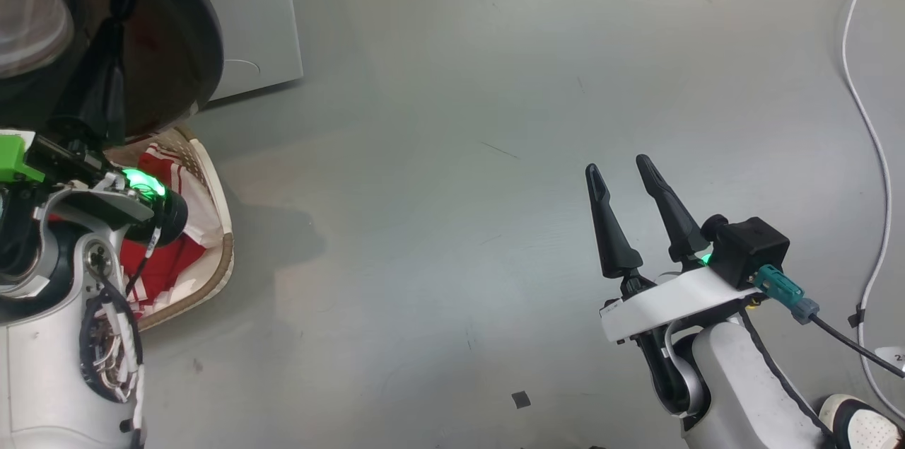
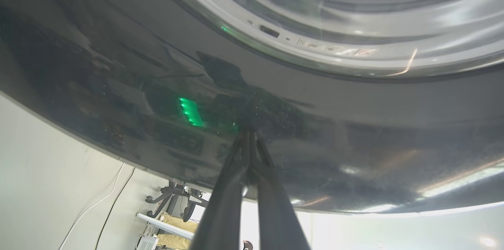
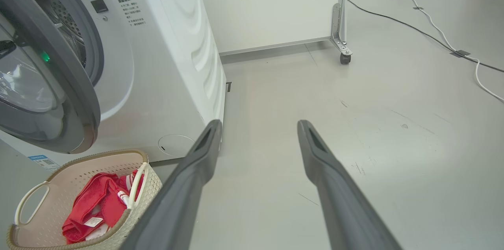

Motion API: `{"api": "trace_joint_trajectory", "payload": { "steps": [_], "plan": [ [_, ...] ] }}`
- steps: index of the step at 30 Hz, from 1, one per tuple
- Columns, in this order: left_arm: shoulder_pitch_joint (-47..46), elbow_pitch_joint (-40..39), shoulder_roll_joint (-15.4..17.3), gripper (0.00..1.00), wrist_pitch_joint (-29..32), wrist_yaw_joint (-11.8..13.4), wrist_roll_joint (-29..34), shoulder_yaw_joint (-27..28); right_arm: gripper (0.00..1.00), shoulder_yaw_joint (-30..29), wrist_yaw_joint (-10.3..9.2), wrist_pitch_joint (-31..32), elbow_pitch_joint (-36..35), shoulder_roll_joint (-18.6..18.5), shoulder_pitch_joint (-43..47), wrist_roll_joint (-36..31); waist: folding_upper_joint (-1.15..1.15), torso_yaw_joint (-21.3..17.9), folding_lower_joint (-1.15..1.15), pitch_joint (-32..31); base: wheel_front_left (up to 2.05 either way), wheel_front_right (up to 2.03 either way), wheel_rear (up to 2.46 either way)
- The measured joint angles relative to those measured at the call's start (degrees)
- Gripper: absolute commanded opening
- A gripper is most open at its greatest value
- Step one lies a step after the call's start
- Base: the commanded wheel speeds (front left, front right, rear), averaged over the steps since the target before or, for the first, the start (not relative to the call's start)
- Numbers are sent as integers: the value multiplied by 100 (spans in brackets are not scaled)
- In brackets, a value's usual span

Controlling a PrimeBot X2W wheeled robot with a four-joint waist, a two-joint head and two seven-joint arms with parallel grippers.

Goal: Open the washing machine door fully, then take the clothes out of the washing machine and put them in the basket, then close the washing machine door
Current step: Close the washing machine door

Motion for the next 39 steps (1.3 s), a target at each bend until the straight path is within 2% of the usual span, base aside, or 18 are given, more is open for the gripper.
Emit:
{"api": "trace_joint_trajectory", "payload": {
  "steps": [12, 19, 23, 27, 31, 39],
  "plan": [
    [-241, 439, -13, 0, -113, -301, 0, -54, 100, -85, -5, 0, -19, 5, 0, 5, 0, 1, 0, -24, 0, 0, 0],
    [-182, 713, 49, 0, 199, -542, 416, -614, 100, -212, -5, 0, -15, 9, -1, -24, 0, 171, 0, -175, 0, 0, 0],
    [132, 820, 335, 0, 347, -766, 1102, -1107, 100, -349, -5, 0, -5, 9, -1, -80, 0, 317, 0, -297, 0, 0, 0],
    [519, 903, 641, 0, 398, -1126, 1880, -1569, 100, -495, -5, 0, 35, 8, 2, -129, 0, 502, 0, -433, 0, 0, 0],
    [738, 918, 719, 0, 316, -1215, 2446, -1855, 100, -614, -5, 0, 62, 7, 10, -168, 0, 729, 0, -577, 0, 0, 0],
    [880, 895, 1203, 0, -334, -1304, 3871, -2227, 100, -794, -4, 0, 115, -7, 125, -231, 0, 1241, 0, -862, 0, 0, 0]
  ]
}}
